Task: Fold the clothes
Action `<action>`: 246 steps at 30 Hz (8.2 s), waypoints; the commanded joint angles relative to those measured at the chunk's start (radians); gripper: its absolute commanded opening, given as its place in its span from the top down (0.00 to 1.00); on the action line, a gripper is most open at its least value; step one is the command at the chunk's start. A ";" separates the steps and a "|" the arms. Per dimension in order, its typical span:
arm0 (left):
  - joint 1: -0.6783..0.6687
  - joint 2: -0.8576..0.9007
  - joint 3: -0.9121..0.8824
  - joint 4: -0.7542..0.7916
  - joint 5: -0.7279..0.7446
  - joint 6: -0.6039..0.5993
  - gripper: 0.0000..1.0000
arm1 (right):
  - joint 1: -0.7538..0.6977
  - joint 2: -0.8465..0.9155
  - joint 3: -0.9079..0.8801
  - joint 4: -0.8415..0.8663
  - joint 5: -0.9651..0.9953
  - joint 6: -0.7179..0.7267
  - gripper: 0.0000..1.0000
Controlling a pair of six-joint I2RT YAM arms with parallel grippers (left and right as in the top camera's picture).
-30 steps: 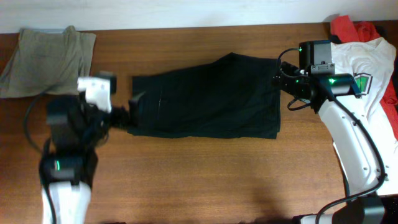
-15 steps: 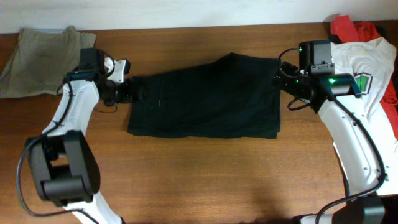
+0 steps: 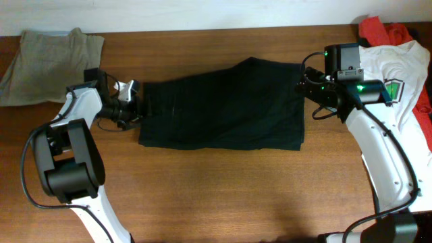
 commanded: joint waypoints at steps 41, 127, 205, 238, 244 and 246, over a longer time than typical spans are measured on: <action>-0.251 0.047 0.958 -0.781 -0.550 -0.102 0.99 | -0.002 0.001 -0.001 0.002 0.012 0.009 0.01; -0.410 -0.170 0.171 -0.010 -0.256 0.024 0.44 | -0.002 0.001 -0.001 0.002 0.012 0.009 0.01; -0.034 0.192 0.904 -0.432 -0.500 0.135 0.99 | -0.002 0.001 -0.001 0.002 0.012 0.009 0.01; 0.139 0.274 1.010 0.030 -0.906 0.072 0.99 | -0.002 0.001 -0.001 0.002 0.012 0.009 0.01; 0.186 0.335 1.010 0.115 -0.962 0.072 0.80 | -0.002 0.001 -0.001 0.002 0.012 0.009 0.01; 0.203 0.350 1.010 0.121 -0.962 0.072 0.58 | -0.002 0.001 -0.001 0.002 0.012 0.009 0.01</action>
